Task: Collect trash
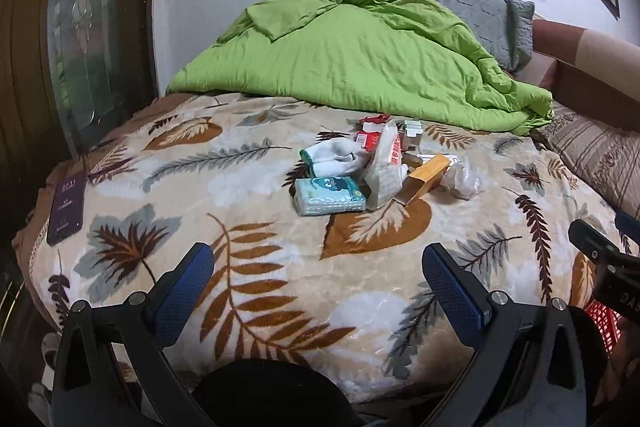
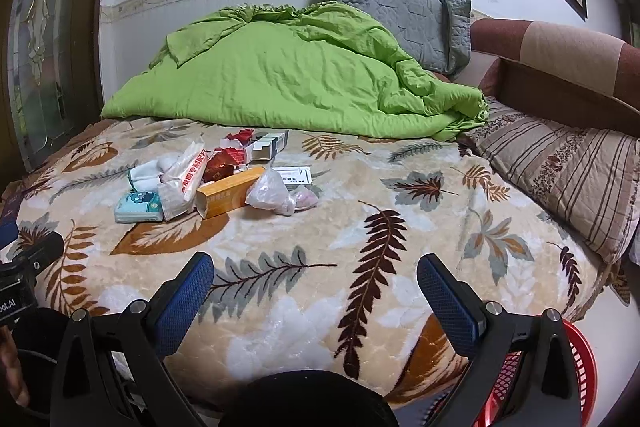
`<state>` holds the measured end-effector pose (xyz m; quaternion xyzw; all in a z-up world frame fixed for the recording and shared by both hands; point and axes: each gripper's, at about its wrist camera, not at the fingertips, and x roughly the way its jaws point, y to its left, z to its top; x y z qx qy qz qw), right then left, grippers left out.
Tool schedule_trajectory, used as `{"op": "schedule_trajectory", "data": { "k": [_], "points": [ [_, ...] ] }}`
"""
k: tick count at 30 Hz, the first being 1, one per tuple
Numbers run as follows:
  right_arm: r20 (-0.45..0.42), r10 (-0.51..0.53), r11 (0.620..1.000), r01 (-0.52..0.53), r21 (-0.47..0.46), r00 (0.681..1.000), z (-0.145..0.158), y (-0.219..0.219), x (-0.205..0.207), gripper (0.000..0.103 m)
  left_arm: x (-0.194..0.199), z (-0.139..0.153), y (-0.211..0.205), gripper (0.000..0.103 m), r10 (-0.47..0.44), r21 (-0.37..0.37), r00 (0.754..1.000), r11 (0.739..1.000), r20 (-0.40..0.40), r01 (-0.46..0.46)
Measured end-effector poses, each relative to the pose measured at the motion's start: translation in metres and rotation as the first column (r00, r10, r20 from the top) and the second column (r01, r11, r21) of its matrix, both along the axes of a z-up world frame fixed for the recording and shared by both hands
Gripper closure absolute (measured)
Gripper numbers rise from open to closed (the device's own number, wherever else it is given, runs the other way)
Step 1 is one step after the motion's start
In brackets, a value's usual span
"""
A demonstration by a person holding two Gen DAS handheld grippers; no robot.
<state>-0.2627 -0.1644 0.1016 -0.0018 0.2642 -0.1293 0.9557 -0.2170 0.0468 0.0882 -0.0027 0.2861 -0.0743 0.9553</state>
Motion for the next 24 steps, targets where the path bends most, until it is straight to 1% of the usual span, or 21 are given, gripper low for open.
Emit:
{"op": "schedule_trajectory", "data": {
  "k": [24],
  "points": [
    [-0.026,0.004,1.0,-0.004,-0.008,1.0,-0.0019,-0.0004,0.0026,0.0,-0.0005,0.0003,-0.0037,0.0,-0.009,0.013,1.0,1.0,-0.002,0.009]
  ]
}}
